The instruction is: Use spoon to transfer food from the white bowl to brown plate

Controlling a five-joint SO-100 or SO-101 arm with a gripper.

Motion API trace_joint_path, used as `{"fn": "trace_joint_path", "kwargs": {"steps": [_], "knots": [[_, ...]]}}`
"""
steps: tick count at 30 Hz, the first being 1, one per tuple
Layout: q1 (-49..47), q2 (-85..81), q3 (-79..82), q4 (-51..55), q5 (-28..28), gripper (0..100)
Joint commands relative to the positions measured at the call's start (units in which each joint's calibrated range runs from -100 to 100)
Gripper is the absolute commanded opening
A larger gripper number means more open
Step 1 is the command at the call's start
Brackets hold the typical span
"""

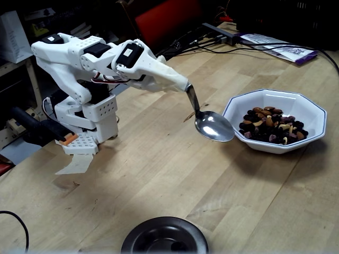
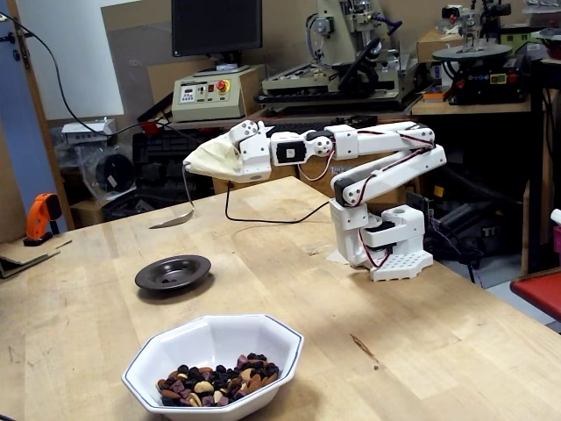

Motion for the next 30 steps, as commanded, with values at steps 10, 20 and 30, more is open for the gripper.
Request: {"fn": "trace_joint_path", "kwargs": {"steps": [10, 20, 30], "knots": [[-1.1, -17.1, -1.7, 23.9, 0.1, 4], [-10.2, -17.1, -1.7, 27.9, 0.1, 4], [-12.4, -17.1, -1.4, 27.2, 5.6, 4]]}}
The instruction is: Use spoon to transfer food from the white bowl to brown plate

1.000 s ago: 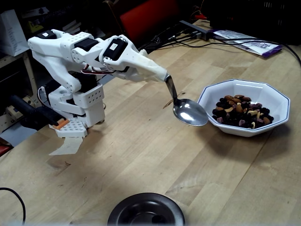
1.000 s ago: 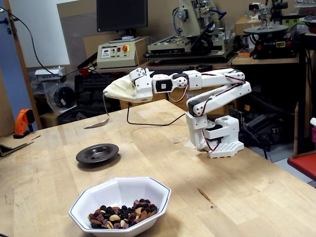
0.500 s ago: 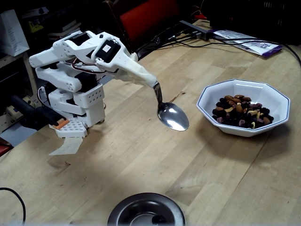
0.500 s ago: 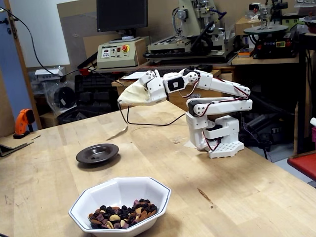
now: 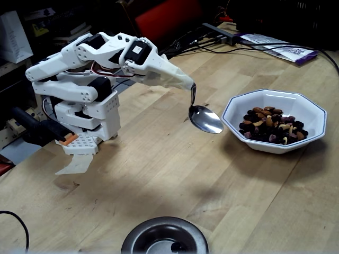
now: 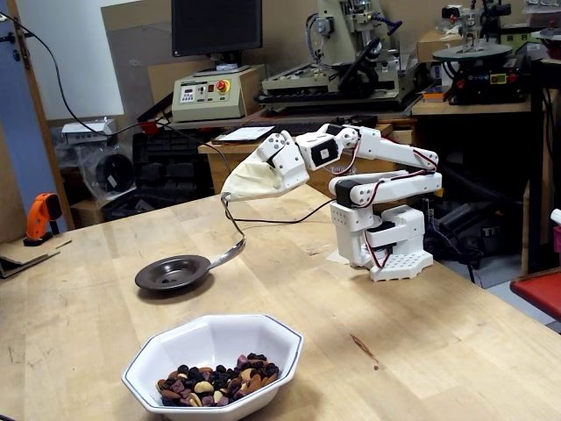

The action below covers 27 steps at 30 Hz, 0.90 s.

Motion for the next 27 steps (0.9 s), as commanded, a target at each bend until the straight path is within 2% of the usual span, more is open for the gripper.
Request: {"fn": "trace_joint_path", "kwargs": {"steps": [1, 6, 10, 27], "knots": [[-0.4, -0.5, -1.3, -0.6, 4.2, 4], [-0.4, -0.5, -0.9, -0.6, 9.3, 4], [-0.4, -0.5, -1.0, -0.6, 11.2, 4], [0.1, -0.9, -0.9, -0.5, 11.7, 4]]}}
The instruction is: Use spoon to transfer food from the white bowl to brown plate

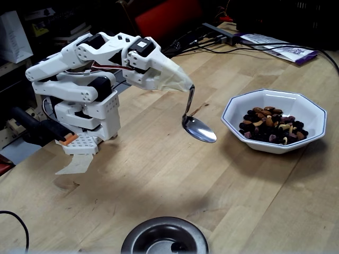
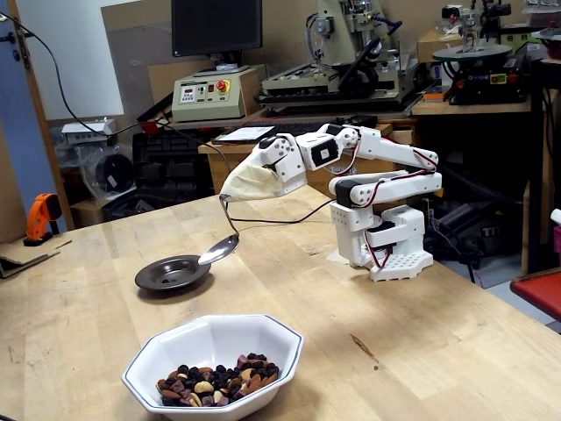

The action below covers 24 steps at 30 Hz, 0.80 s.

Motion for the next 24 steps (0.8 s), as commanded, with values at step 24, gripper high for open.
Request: {"fn": "trace_joint_path", "kwargs": {"steps": [24], "knots": [[-0.2, -1.3, 0.9, 0.1, 0.0, 4]]}}
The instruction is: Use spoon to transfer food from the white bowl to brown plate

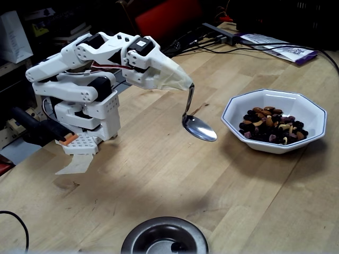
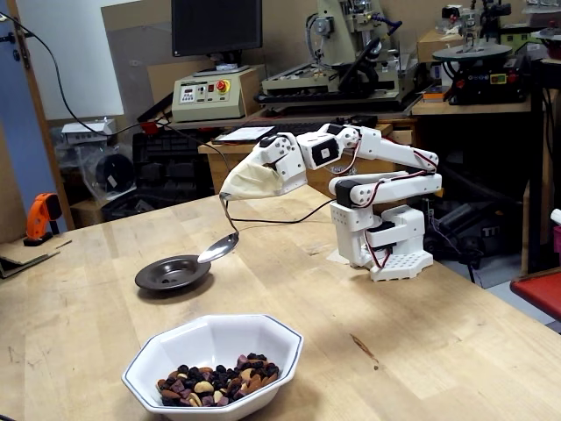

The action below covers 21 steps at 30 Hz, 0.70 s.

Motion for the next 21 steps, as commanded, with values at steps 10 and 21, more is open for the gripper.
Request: {"fn": "trace_joint_path", "kwargs": {"steps": [10, 21], "knots": [[0.2, 0.0, 14.1, -0.5, -0.1, 4], [-0.3, -0.3, 16.2, -0.2, -0.1, 5]]}}
